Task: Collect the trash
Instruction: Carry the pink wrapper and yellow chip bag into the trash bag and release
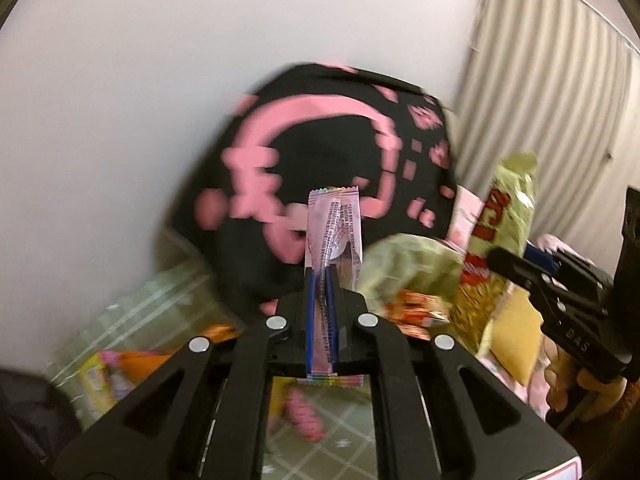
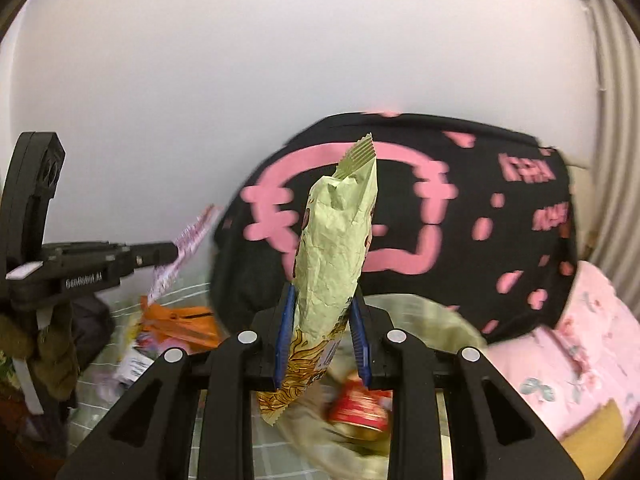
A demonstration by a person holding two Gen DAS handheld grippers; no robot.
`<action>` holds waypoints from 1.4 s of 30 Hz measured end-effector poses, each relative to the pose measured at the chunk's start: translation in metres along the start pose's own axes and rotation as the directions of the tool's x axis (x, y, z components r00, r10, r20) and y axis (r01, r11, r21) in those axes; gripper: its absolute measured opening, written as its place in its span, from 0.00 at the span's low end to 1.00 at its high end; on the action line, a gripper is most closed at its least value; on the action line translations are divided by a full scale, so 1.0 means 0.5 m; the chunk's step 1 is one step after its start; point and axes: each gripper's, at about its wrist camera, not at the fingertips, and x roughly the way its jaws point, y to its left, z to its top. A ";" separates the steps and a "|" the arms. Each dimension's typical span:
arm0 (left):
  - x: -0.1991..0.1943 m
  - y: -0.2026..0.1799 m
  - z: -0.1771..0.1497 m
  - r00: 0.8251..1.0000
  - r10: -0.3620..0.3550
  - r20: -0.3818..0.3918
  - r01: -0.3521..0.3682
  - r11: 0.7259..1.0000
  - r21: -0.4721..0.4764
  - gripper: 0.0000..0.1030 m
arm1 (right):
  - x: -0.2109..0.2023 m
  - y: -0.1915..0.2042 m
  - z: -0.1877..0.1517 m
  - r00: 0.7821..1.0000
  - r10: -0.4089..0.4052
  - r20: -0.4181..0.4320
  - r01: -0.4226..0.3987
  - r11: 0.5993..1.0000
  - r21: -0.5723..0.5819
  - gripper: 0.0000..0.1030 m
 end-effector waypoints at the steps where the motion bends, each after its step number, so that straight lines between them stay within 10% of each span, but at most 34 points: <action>1: 0.016 -0.020 -0.001 1.000 -0.022 -0.006 0.022 1.000 0.011 0.05 | -0.007 -0.015 -0.003 1.000 -0.014 0.000 0.014 1.000 0.008 0.25; 19: 0.254 -0.142 -0.018 0.934 -0.290 -0.207 0.310 0.948 0.068 0.07 | -0.045 -0.132 -0.051 0.949 -0.303 -0.088 0.312 0.941 0.128 0.25; 28: 0.253 -0.118 -0.038 0.913 -0.335 -0.232 0.346 0.938 0.007 0.35 | -0.012 -0.139 -0.078 0.959 -0.268 -0.095 0.279 0.950 0.141 0.26; 35: 0.121 -0.032 -0.093 0.980 -0.148 -0.130 0.136 0.986 -0.098 0.37 | 0.035 -0.146 -0.074 0.991 -0.128 -0.048 0.133 0.980 0.149 0.26; 42: 0.047 0.034 -0.214 0.974 0.067 -0.216 -0.100 0.984 -0.148 0.37 | 0.140 -0.125 -0.097 0.994 0.003 -0.112 0.008 0.995 0.098 0.26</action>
